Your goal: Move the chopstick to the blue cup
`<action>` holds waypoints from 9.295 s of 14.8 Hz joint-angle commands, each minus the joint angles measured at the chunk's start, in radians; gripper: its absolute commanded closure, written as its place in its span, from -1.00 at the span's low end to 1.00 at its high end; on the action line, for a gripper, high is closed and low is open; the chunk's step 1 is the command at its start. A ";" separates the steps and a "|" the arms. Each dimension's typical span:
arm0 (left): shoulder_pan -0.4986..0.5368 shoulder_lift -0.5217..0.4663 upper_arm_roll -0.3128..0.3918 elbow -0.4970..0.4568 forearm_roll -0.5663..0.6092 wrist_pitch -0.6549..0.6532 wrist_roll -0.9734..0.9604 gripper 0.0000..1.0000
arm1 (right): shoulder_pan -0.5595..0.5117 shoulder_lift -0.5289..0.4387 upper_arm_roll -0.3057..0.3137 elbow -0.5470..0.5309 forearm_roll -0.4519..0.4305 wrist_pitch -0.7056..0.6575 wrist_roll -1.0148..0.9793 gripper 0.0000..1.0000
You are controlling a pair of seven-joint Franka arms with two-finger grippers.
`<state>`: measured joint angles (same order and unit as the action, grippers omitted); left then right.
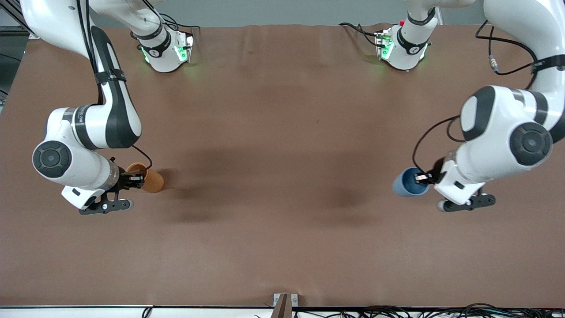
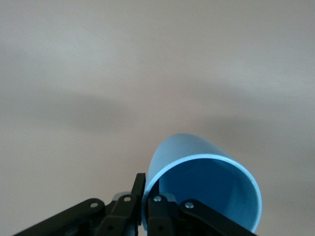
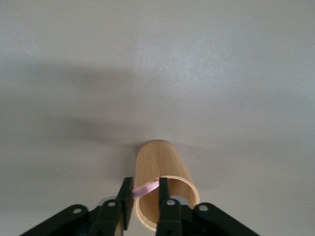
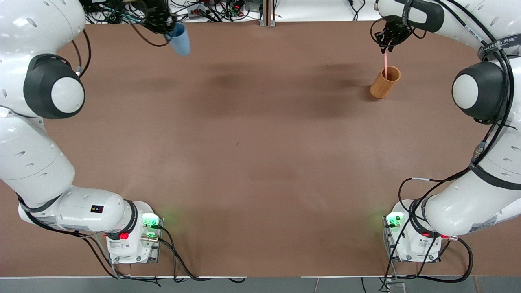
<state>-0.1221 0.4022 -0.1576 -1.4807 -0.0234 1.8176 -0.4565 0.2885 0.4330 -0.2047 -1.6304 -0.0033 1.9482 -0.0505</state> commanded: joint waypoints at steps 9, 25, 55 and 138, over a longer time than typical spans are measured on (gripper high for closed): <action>-0.106 0.231 -0.365 0.108 0.184 0.152 -0.716 0.99 | 0.003 -0.003 -0.005 -0.005 0.002 0.003 0.003 0.81; -0.194 0.438 -0.444 0.094 0.470 0.370 -1.053 0.99 | -0.005 -0.126 -0.009 0.040 -0.009 -0.095 -0.006 0.89; -0.146 0.009 -0.171 0.088 0.104 0.117 -0.522 -1.00 | 0.463 0.007 0.002 0.342 0.105 -0.057 1.049 0.96; -0.008 -0.330 0.130 0.057 -0.010 -0.287 0.383 -1.00 | -0.209 -0.534 0.005 0.067 0.055 -0.515 -0.046 -1.00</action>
<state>-0.1321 0.0645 -0.0250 -1.4404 -0.0397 1.5318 -0.0747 0.0868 -0.0622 -0.2049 -1.5148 0.0387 1.4187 -0.0991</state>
